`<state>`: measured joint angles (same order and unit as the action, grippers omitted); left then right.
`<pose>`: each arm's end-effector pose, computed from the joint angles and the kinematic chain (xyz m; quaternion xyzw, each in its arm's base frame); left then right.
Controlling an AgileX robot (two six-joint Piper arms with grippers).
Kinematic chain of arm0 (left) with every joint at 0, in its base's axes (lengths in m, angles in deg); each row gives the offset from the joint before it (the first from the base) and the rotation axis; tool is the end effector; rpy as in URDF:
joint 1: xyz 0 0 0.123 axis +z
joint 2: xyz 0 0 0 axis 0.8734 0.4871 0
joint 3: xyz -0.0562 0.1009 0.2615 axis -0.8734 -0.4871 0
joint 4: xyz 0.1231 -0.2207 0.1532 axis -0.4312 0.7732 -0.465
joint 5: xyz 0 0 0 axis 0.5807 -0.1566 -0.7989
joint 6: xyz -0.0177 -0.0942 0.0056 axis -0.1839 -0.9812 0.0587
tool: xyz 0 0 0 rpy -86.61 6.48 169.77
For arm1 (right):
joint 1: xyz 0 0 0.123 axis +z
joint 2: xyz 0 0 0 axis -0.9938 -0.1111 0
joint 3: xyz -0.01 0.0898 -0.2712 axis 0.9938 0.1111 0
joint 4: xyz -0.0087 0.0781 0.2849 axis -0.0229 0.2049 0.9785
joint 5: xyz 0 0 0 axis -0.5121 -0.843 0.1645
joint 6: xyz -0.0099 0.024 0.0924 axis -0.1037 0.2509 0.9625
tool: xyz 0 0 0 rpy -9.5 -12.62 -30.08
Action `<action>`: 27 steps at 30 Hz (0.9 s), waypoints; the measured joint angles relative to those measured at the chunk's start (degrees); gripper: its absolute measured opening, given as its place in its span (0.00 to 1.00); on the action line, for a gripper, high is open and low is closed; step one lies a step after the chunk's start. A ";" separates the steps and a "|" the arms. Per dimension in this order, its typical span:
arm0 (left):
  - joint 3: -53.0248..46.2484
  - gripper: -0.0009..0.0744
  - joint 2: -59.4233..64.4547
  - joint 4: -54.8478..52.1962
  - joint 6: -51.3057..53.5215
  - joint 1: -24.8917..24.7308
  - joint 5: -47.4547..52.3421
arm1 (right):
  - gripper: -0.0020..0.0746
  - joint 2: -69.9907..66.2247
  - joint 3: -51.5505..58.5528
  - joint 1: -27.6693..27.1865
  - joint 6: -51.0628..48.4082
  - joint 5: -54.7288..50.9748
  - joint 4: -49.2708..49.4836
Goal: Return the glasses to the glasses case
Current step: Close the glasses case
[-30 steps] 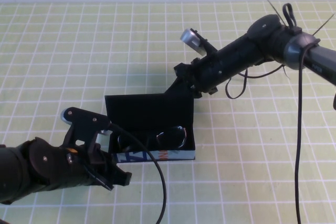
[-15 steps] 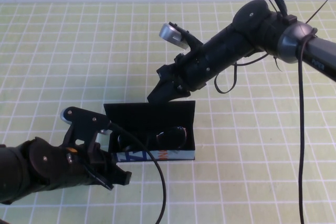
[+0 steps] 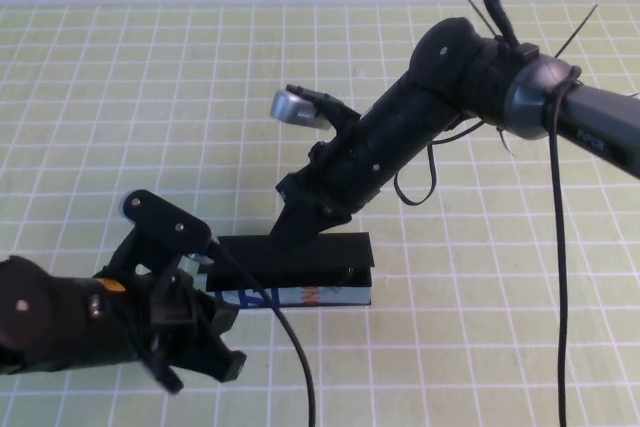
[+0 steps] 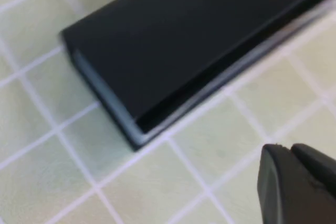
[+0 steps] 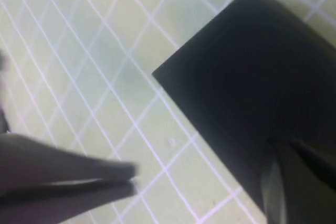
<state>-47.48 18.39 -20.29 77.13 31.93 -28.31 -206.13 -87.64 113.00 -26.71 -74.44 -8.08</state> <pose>0.2323 -0.1503 0.1672 0.2967 0.8882 -0.1660 0.3090 0.4074 0.3020 0.1891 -0.3327 0.8704 0.3618 0.0297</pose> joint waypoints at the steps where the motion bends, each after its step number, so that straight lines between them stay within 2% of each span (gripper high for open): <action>1: 0.00 0.01 -1.28 -1.02 0.15 0.00 1.16 | 0.00 0.00 0.00 0.53 0.09 0.00 -0.72; 7: 0.00 0.01 -10.61 -5.72 -1.81 0.00 7.16 | 0.00 0.00 0.00 1.90 2.62 -0.09 -6.29; 12: 0.00 0.01 -17.66 -10.78 -8.35 0.00 13.95 | 0.00 -0.47 0.03 2.09 4.53 -0.09 -9.37; 22: 0.00 0.01 -27.39 -18.01 -18.54 0.00 32.41 | 0.00 -0.67 0.03 2.09 4.78 -0.09 -9.54; 27: 1.50 0.01 -33.15 -23.44 -22.34 0.00 41.33 | 0.00 3.71 0.33 1.73 4.78 -0.20 -10.22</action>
<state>-45.97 -14.75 -43.73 54.79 31.93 13.03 -202.41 -87.31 114.73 -21.93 -74.64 -18.30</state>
